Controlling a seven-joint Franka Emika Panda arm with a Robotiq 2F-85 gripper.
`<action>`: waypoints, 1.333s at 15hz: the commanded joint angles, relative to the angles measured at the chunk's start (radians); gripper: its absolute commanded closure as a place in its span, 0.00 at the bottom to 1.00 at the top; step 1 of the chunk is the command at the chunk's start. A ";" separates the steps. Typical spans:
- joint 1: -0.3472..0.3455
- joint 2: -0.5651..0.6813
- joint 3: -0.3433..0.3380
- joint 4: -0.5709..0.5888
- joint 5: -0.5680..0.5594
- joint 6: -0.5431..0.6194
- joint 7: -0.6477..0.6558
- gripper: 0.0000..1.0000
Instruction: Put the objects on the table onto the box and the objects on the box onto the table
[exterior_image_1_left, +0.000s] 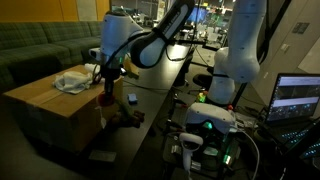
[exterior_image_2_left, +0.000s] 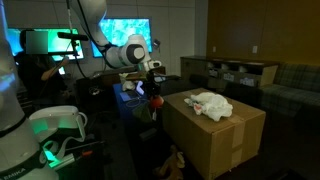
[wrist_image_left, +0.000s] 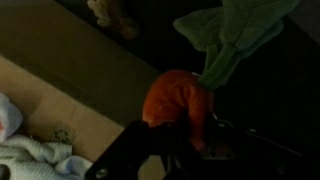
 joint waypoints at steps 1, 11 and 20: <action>-0.020 -0.011 -0.012 -0.104 -0.090 0.116 0.073 0.97; 0.118 0.250 -0.235 -0.022 -0.459 0.269 0.627 0.97; 0.180 0.419 -0.253 0.103 -0.448 0.296 0.759 0.96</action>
